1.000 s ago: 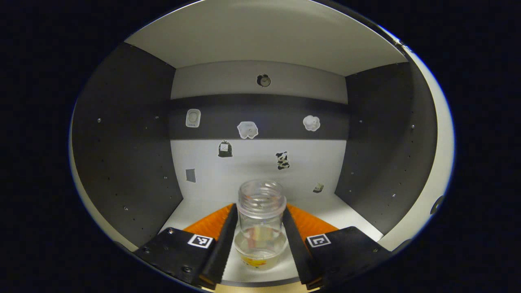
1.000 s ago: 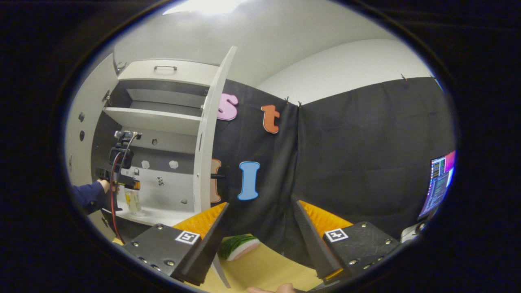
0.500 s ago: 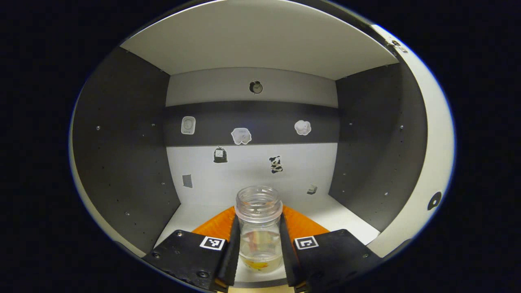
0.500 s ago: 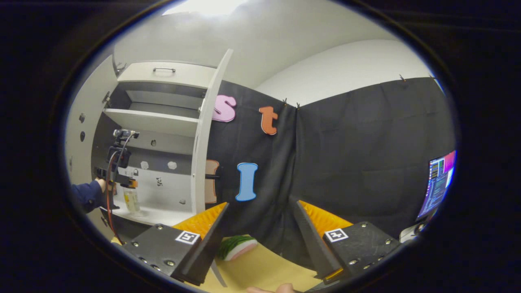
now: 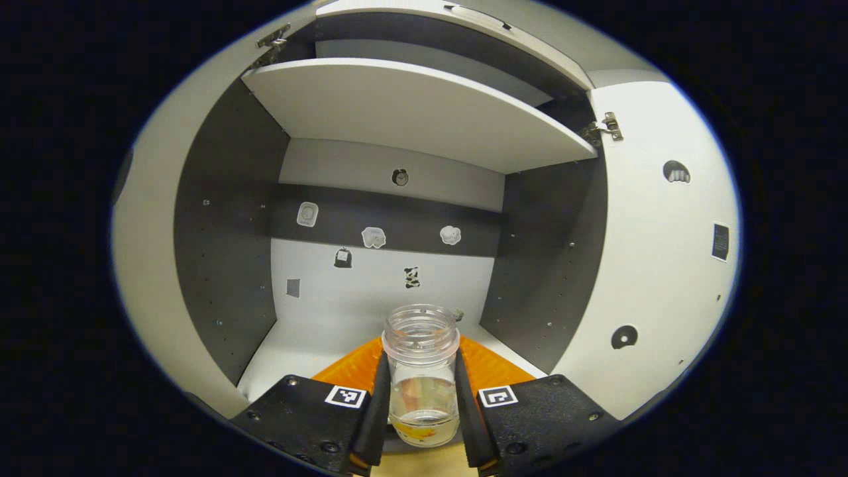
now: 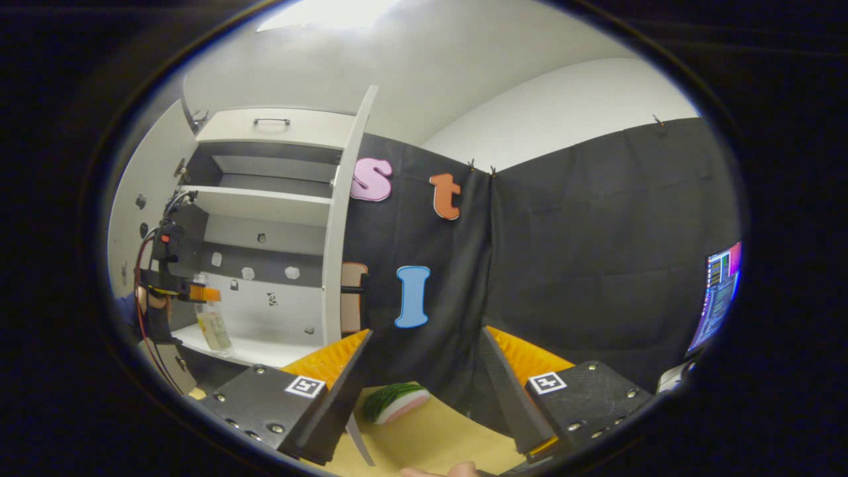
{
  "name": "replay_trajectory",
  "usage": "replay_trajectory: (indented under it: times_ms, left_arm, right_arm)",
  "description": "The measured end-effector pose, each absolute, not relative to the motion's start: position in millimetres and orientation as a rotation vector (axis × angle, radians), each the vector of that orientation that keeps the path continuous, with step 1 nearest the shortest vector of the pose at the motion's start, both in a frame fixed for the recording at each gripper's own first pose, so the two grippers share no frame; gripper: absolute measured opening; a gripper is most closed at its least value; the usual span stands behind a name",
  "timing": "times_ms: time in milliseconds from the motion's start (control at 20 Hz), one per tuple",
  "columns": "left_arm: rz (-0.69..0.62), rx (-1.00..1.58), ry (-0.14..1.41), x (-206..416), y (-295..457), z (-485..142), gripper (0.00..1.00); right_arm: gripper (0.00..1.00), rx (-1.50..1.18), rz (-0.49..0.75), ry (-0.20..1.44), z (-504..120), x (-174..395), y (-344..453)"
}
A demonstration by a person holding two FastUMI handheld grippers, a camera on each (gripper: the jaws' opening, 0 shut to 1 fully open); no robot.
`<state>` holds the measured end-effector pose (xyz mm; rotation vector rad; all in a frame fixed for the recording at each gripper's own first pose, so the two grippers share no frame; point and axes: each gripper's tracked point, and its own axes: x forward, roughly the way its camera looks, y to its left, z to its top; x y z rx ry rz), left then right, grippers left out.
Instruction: Grasp the bottle in the cabinet with the left hand and place it on the coaster, then close the right door with the right hand and the left door with the left hand.
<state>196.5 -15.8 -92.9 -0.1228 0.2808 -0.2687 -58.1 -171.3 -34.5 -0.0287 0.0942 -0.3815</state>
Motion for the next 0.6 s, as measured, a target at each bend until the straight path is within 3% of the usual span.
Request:
replay_trajectory:
  times_ms: [350, 600]
  left_arm:
    - [-0.306, -0.128, 0.293, 126.5, -19.7, -101.0, 0.48]
    - [-0.399, -0.117, 0.29, 81.0, -41.3, -131.8, 0.48]
  right_arm:
    - [0.96, -0.007, -0.309, 0.077, -24.9, -57.6, -158.8]
    - [0.95, 0.004, -0.287, 0.044, -15.0, -50.0, -165.9]
